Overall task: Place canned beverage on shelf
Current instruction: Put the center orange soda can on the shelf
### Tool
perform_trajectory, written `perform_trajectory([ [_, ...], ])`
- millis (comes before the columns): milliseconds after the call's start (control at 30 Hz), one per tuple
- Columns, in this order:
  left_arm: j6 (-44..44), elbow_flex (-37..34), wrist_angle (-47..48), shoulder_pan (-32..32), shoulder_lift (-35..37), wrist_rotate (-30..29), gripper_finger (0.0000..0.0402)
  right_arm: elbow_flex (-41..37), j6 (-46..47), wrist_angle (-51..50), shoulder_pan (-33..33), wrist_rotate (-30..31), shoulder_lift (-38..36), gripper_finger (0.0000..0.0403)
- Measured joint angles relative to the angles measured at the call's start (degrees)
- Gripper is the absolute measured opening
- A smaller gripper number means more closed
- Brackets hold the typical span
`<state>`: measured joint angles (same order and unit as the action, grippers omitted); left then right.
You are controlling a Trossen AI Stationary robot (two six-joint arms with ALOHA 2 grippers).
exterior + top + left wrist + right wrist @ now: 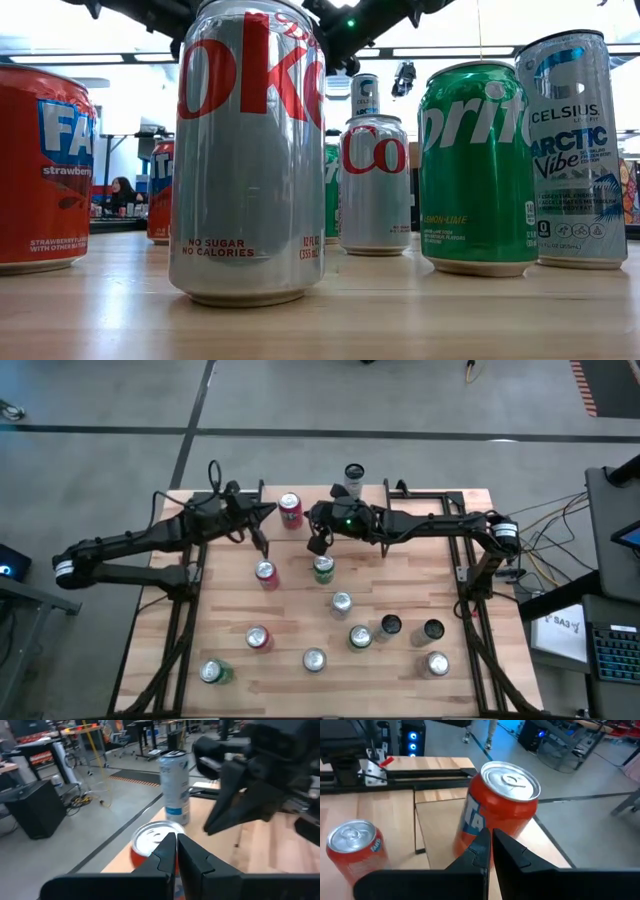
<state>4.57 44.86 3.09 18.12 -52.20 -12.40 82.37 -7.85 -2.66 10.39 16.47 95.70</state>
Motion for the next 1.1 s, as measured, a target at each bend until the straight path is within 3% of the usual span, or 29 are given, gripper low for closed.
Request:
perform_trajectory([
  [300,5.5,-2.9,-8.0,-6.8,0.6,0.0,0.0,0.0,0.6,1.9,0.1,0.0,0.0,0.0009],
  [933,8.5,-11.2,-16.8,-7.0,10.8,-0.5,0.0,0.1,1.4,6.8,2.3,0.2,2.3,0.0009],
  [1100,8.8,-11.8,-16.8,-7.0,11.9,-0.5,0.0,0.0,1.3,7.7,2.3,5.4,3.6,0.0009],
])
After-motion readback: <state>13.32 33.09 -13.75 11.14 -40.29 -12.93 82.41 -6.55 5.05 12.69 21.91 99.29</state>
